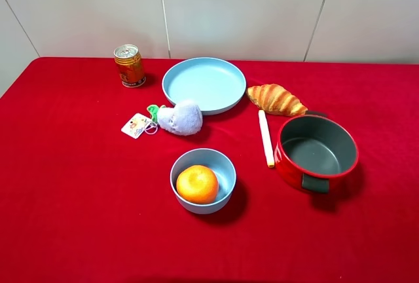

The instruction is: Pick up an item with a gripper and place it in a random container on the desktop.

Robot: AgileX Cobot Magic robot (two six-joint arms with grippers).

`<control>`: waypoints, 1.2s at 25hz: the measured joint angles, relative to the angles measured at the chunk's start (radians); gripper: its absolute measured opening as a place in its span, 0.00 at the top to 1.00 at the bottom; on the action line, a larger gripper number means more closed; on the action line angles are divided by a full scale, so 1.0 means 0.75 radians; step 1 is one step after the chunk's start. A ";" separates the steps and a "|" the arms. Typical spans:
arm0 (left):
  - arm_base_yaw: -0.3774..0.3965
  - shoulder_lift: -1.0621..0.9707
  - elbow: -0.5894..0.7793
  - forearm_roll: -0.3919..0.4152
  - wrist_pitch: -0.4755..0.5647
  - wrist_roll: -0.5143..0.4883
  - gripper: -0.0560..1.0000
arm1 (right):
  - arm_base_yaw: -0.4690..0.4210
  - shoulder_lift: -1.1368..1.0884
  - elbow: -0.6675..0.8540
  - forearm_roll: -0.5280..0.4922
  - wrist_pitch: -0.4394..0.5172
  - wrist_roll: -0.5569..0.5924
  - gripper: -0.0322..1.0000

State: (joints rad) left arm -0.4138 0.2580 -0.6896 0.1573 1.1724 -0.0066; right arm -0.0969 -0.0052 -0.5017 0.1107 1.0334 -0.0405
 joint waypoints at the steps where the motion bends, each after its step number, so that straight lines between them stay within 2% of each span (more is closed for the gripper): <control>1: 0.059 -0.032 0.020 -0.003 -0.001 0.000 0.01 | 0.000 0.000 0.000 0.000 0.000 0.000 0.30; 8: 0.387 -0.177 0.158 -0.057 -0.064 0.000 0.01 | 0.000 0.000 0.000 0.000 0.000 0.000 0.30; 14: 0.541 -0.229 0.259 -0.164 -0.136 0.000 0.01 | 0.000 0.000 0.000 0.000 -0.001 0.000 0.30; 22: 0.564 -0.348 0.265 -0.187 -0.151 0.009 0.01 | 0.000 0.000 0.000 0.000 -0.001 0.000 0.30; 30: 0.564 -0.350 0.265 -0.181 -0.153 0.009 0.01 | 0.000 0.000 0.000 0.000 -0.001 0.000 0.30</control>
State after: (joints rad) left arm 0.0090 -0.0047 -0.4912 0.0218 1.0573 0.0000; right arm -0.0969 -0.0052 -0.5017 0.1107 1.0325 -0.0405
